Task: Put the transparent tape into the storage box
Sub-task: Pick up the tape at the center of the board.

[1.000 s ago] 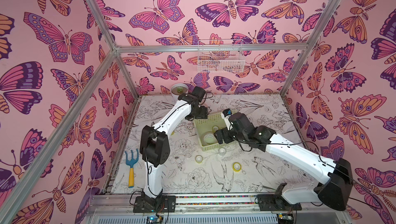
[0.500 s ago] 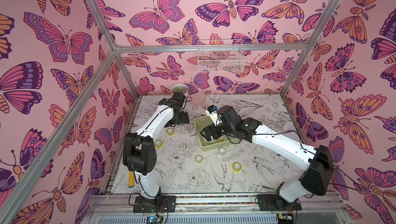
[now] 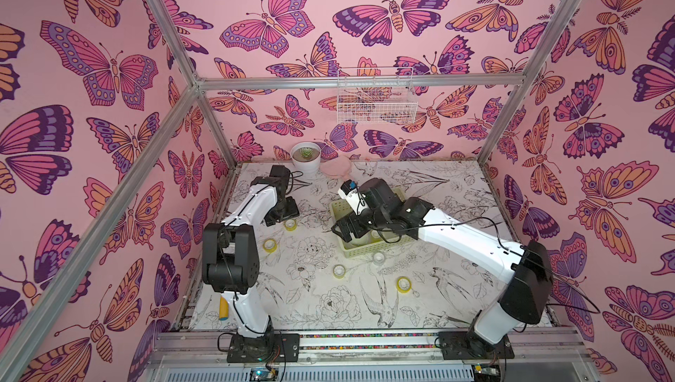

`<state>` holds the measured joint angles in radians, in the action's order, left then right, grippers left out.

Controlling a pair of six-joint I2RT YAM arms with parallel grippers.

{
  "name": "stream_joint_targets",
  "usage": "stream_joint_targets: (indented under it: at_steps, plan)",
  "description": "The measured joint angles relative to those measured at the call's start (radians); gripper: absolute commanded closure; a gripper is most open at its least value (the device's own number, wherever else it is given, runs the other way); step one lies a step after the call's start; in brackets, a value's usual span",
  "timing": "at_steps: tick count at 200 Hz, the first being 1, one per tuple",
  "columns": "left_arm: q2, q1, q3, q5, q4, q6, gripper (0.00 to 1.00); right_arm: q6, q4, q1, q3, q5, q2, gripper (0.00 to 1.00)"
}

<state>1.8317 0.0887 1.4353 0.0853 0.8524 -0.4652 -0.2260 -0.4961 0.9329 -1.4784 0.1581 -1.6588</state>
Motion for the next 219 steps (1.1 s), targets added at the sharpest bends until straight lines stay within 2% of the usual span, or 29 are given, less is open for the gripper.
stream_joint_targets:
  at_steps: [15,28,43,114,191,219]
  plan:
    - [0.024,-0.01,0.0,-0.005,-0.014,0.004,0.48,0.0,-0.004,0.0,0.0,-0.001,0.0,0.01]
    - [0.046,-0.018,-0.001,-0.008,-0.024,0.008,0.5,0.0,-0.006,0.0,0.0,-0.004,0.0,0.01]
    - [0.069,-0.03,-0.001,-0.009,-0.034,0.014,0.58,0.0,-0.006,0.0,0.0,-0.009,0.0,0.01]
    - [0.137,-0.043,-0.002,-0.011,-0.076,0.02,0.58,-0.001,-0.014,0.0,0.0,-0.026,0.0,0.01]
    - [0.185,-0.043,-0.002,-0.064,-0.105,0.03,0.61,-0.001,-0.014,0.0,0.0,-0.031,0.0,0.01]
    - [0.197,-0.041,-0.002,-0.071,-0.116,0.03,0.83,-0.001,-0.014,0.0,0.0,-0.038,0.0,0.01]
